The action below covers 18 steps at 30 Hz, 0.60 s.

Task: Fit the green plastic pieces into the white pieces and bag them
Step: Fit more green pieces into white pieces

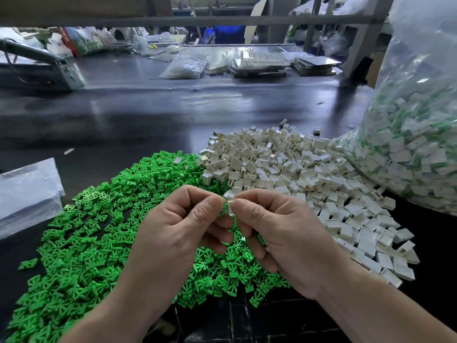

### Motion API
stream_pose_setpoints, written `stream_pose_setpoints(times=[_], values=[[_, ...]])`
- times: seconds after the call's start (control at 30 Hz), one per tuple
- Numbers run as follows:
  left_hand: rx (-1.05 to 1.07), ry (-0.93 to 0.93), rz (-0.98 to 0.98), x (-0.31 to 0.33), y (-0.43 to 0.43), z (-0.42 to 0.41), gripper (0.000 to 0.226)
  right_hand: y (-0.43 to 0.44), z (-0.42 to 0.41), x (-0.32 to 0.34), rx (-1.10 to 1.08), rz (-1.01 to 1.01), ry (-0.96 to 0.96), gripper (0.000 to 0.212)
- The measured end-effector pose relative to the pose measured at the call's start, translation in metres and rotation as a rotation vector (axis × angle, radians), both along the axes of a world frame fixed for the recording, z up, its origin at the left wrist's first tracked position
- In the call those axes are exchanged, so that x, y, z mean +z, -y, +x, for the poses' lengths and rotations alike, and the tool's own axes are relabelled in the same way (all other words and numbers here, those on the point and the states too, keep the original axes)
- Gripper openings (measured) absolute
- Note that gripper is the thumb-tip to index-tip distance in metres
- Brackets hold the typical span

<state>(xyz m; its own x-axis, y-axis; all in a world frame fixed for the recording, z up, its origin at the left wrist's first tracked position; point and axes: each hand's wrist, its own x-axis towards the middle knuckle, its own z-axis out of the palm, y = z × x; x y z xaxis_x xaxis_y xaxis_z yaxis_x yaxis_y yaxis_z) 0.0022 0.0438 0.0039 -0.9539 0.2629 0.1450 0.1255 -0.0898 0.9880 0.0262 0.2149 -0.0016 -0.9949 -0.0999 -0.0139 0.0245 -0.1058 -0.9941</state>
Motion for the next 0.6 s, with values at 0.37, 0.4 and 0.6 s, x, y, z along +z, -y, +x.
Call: stream_pose_setpoints(times=[0.37, 0.4, 0.6], values=[[-0.303, 0.405, 0.425, 0.0035, -0.0086, 0.0039, 0.024, -0.0015, 0.0023, 0.0045, 0.146, -0.119, 0.154, 0.049], [-0.294, 0.414, 0.427, 0.0036, -0.0089, 0.0040, 0.024, -0.0013, 0.0022, 0.0044, 0.147, -0.118, 0.154, 0.048], [-0.309, 0.442, 0.433, 0.0030, -0.0064, 0.0026, 0.023, 0.0002, 0.0041, 0.0068, 0.156, -0.091, 0.117, 0.037]])
